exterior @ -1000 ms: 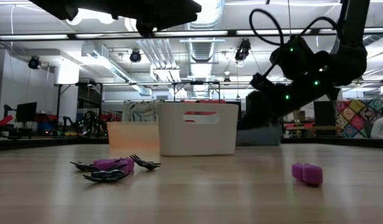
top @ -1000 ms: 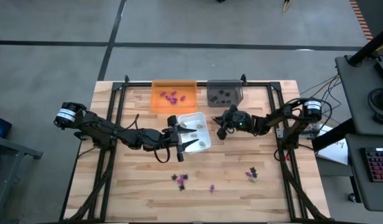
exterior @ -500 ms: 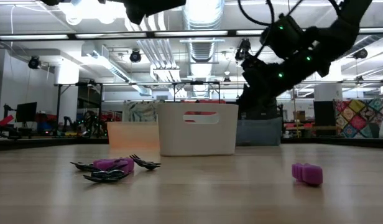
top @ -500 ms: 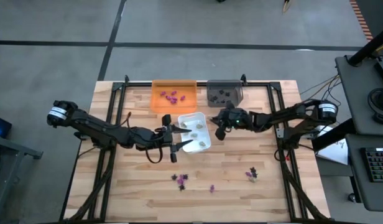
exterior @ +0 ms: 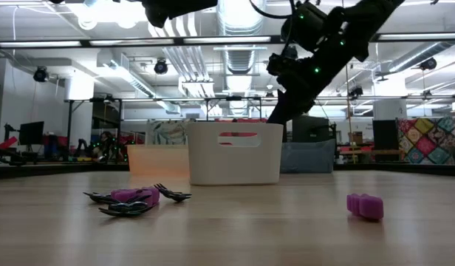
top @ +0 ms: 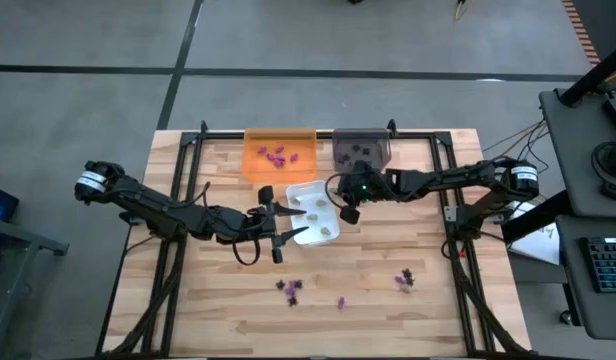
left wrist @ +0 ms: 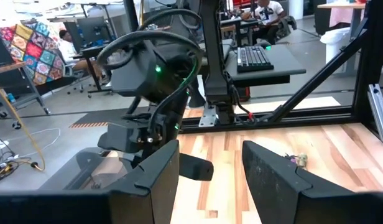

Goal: Sort Halloween decoration
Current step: Put the white skull toy into the white bin

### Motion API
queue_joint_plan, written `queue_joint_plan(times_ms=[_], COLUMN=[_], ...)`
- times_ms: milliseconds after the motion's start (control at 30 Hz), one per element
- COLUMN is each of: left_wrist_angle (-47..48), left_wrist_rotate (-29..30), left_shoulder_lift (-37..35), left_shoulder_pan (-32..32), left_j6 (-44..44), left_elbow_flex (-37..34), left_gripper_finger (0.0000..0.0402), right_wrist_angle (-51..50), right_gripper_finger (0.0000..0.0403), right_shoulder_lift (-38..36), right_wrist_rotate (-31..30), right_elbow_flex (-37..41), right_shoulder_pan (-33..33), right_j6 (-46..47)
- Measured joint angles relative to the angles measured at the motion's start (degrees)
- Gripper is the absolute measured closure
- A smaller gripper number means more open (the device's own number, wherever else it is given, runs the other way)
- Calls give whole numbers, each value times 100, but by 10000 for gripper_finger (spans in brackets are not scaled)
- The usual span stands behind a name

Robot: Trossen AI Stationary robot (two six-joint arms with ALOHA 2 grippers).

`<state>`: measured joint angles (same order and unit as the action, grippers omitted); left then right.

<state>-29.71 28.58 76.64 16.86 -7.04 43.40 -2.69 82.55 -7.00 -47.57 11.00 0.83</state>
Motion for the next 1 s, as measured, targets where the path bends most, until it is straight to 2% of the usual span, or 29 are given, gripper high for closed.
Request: queue_joint_plan(times_ms=[267,567,1000], left_wrist_angle=[43,375,610], left_wrist_rotate=[1,543,549], left_shoulder_lift=[-17,-382,-908], left_shoulder_pan=[0,39,297], left_j6=[0,-17,-125], left_elbow_flex=[0,-2,-2], left_gripper_finger=[242,242,242], right_wrist_angle=[-1125,-1247,-1523], right_gripper_finger=[372,372,372], right_shoulder_lift=[6,99,1199], right_wrist_rotate=[299,599,610], right_elbow_flex=[-704,-1182,-2247], right_shoulder_pan=[-51,-227,-251], right_j6=[-198,-481,-937])
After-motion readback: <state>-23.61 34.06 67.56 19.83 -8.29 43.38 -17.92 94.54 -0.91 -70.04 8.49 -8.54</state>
